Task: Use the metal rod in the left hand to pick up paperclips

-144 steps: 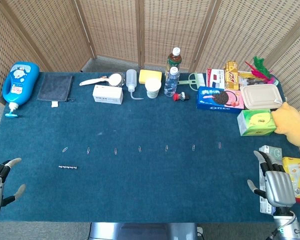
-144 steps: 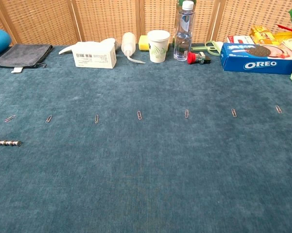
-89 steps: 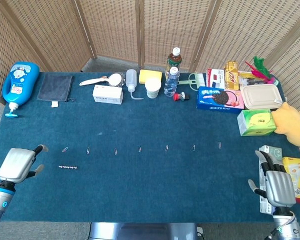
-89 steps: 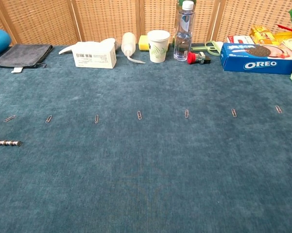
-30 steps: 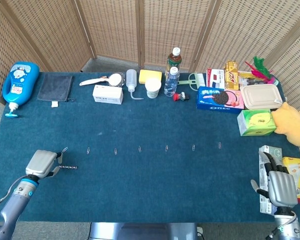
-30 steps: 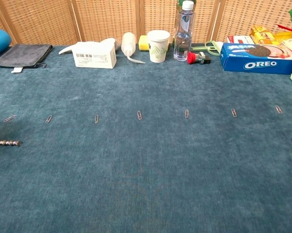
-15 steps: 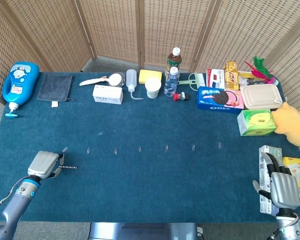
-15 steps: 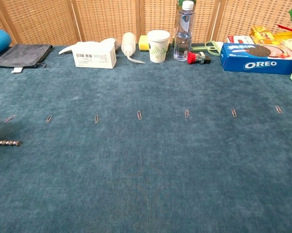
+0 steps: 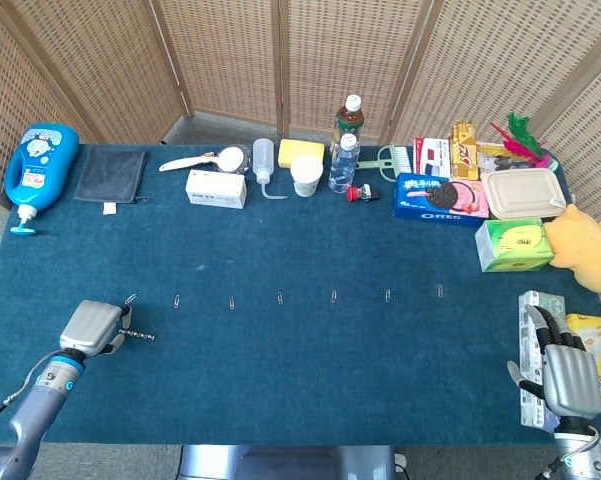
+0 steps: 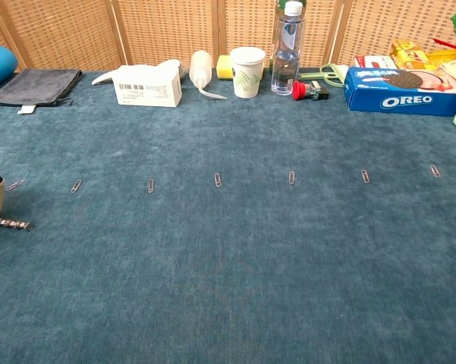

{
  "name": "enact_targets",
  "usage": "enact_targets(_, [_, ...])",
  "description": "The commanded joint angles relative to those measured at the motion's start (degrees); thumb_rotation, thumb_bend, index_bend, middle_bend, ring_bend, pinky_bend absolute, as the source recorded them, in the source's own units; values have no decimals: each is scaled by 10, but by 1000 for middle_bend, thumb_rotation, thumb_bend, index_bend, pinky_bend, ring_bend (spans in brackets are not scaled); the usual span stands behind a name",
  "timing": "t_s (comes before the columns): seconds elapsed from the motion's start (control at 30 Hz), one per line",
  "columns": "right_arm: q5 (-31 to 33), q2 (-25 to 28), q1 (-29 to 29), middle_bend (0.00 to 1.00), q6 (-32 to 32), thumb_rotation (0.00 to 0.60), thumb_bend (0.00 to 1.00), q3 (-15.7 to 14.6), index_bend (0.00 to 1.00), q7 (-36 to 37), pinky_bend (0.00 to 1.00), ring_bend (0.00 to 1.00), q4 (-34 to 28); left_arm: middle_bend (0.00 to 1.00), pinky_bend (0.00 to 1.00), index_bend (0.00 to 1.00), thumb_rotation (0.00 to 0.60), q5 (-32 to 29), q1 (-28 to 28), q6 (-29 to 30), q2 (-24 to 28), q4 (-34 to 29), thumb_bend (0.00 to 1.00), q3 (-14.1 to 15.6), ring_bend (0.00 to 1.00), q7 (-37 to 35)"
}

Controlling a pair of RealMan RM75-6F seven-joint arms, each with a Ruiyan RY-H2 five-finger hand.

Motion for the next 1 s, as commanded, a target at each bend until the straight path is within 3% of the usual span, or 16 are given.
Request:
enact_targets(0.03, [0,0,0,168,0,600,274,0,102,1,258,146,1,1000,1000,483,600,-1,-1,-1,-1,-1,621,1,1000,3])
enact_targets(1.0, [-2,-1,-9,177,7,600,274,0,102,25,260,146,12,1000,1000,563,600,-36,-19,-17,2,-20,651,10,1000,61])
